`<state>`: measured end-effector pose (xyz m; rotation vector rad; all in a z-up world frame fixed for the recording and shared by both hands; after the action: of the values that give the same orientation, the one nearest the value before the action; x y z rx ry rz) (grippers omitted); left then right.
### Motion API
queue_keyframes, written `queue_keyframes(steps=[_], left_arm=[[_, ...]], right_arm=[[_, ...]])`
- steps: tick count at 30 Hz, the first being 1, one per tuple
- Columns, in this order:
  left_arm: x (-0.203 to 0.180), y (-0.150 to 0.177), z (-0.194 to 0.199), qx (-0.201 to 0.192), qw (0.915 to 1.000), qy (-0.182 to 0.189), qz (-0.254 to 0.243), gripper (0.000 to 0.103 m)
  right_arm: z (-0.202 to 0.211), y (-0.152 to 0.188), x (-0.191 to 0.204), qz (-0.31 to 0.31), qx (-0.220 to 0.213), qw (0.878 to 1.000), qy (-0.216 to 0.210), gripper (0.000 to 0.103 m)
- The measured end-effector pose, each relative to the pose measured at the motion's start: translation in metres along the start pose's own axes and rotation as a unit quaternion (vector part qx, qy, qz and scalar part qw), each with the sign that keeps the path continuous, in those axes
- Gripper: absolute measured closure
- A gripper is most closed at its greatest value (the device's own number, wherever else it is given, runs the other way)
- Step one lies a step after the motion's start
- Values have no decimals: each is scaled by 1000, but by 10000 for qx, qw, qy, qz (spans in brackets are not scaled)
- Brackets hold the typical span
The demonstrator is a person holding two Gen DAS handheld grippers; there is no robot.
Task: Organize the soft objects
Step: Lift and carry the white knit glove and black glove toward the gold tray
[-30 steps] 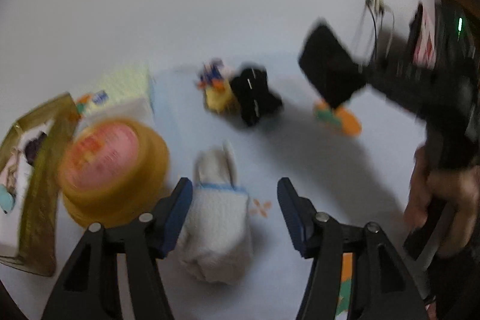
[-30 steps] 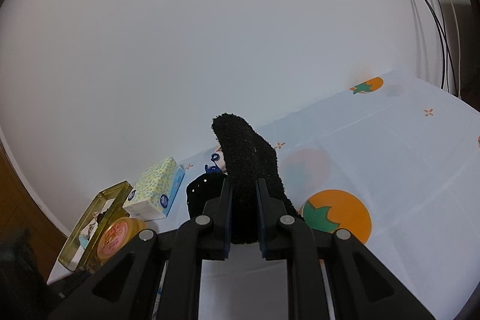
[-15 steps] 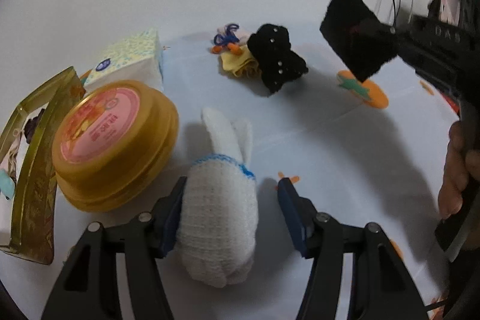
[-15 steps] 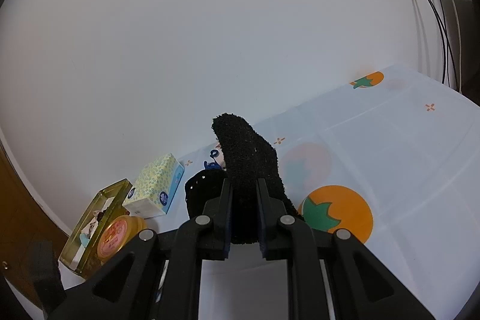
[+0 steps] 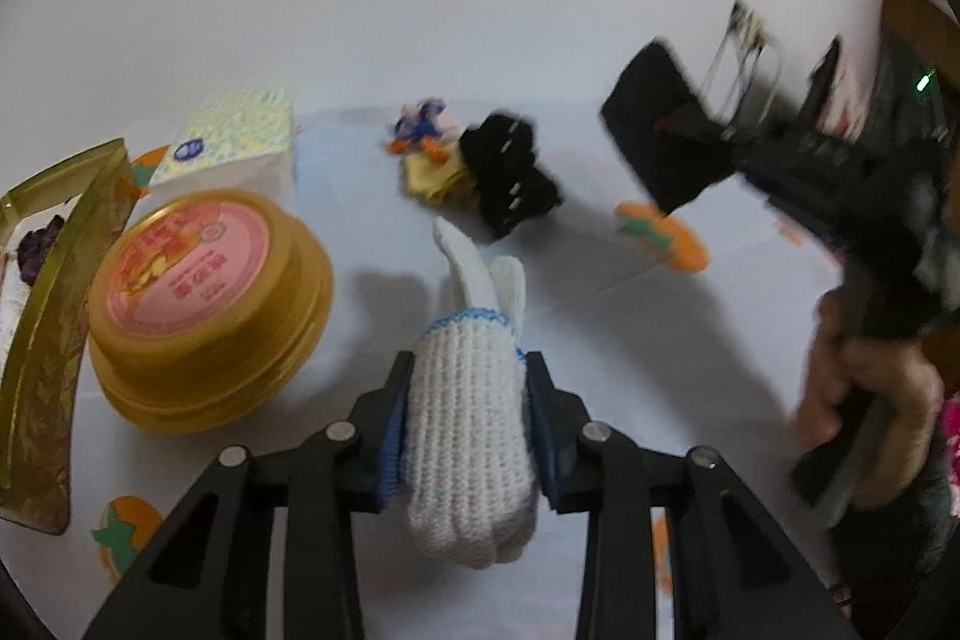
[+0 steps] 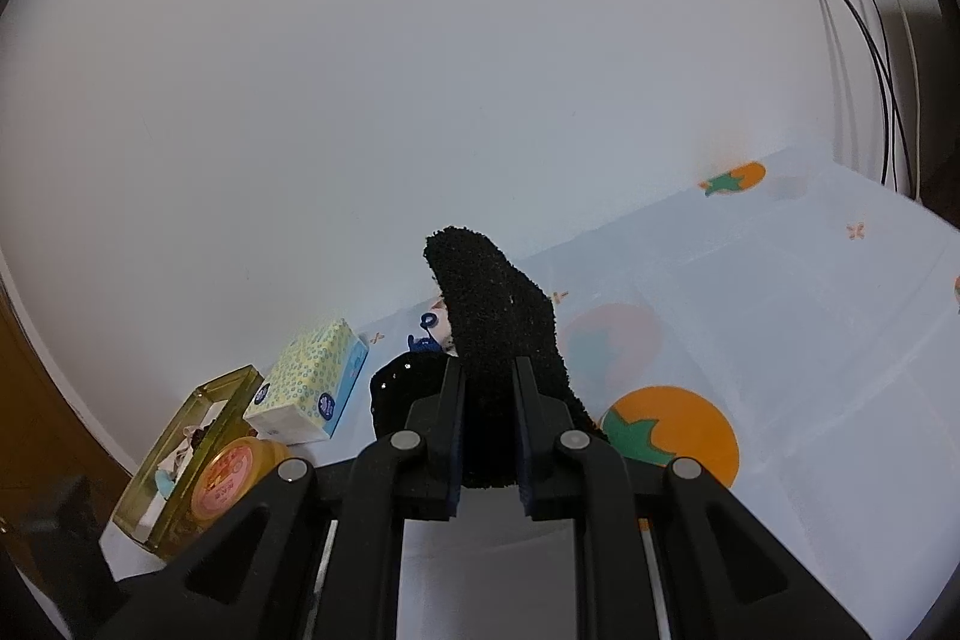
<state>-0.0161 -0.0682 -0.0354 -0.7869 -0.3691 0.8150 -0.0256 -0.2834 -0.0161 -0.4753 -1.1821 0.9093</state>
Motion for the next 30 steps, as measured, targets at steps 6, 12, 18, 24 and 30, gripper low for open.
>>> queue_keyframes(steps=[6,12,18,24,30], left_arm=[[3,-9,27,-794,9968,28,45,69],[12,-15,53,-1395,9890,-470,-135,69],[43,-7,61,-1459,9823,-1172,-67,69],[70,1,70,-1465,9799,-1332,222,69],[81,7,79,-1533,9773,-1442,237,69]], right_arm=[[6,7,13,363,-221,9991,-31,88],[14,15,24,661,-479,9967,-18,87],[16,28,36,853,-487,9951,67,88],[17,44,50,1063,-422,9934,111,87],[17,63,73,1057,-298,9939,-126,87]])
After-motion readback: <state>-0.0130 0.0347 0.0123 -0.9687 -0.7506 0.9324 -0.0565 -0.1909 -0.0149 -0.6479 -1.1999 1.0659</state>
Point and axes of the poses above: each gripper's, at about its wrist camera, not at the fingertips, and z roughly against the way its jaws point, x to its left, y to its underside, the point moved 2 cm from there along -z, roughly the way its jaws point, and after that the axes turned 13 degrees about -z, right-handed, at the moved point
